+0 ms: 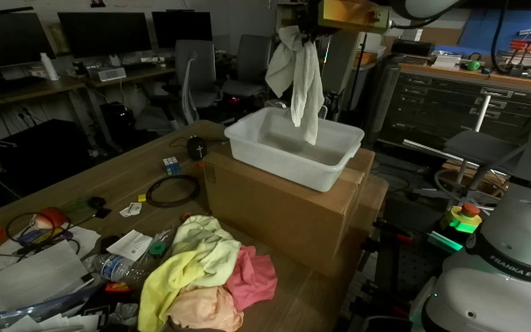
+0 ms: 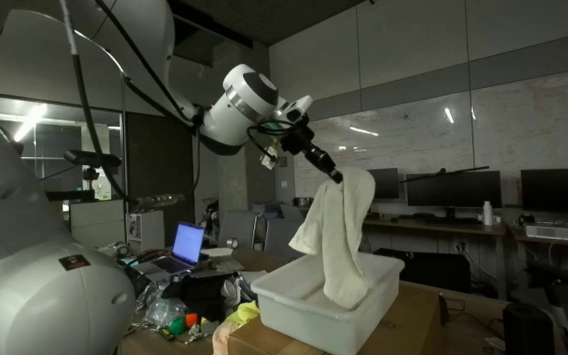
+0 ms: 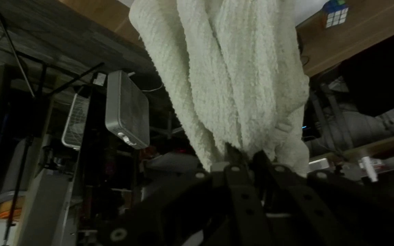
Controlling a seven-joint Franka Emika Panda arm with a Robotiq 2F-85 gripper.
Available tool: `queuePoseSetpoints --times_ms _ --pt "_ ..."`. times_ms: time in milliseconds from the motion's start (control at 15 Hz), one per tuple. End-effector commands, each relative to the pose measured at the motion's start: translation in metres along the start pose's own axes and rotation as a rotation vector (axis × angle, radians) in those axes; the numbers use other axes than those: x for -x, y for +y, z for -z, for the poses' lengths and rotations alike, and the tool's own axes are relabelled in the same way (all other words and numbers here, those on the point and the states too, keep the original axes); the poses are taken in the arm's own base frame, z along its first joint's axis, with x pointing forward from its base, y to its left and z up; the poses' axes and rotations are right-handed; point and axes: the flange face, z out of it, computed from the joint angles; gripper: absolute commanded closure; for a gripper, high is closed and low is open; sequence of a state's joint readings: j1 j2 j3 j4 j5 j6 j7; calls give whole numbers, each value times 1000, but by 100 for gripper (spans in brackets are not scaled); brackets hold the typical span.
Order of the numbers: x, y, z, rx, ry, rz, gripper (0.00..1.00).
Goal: Remove the clothes from the white bin and put them on the table
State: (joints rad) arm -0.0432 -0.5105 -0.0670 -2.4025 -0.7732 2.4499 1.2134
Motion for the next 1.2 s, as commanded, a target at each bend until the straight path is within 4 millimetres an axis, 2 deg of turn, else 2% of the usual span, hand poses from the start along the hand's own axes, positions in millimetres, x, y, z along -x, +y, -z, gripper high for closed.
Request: queuePoseSetpoints --times_ms 0,400,867,1133 --pt "12 -13 22 -118 -59 146 97" --pt "46 -59 54 -274 -206 417 97" --pt "108 -128 113 -453 -337 766 97" --pt "135 -167 137 -549 -407 954 97"
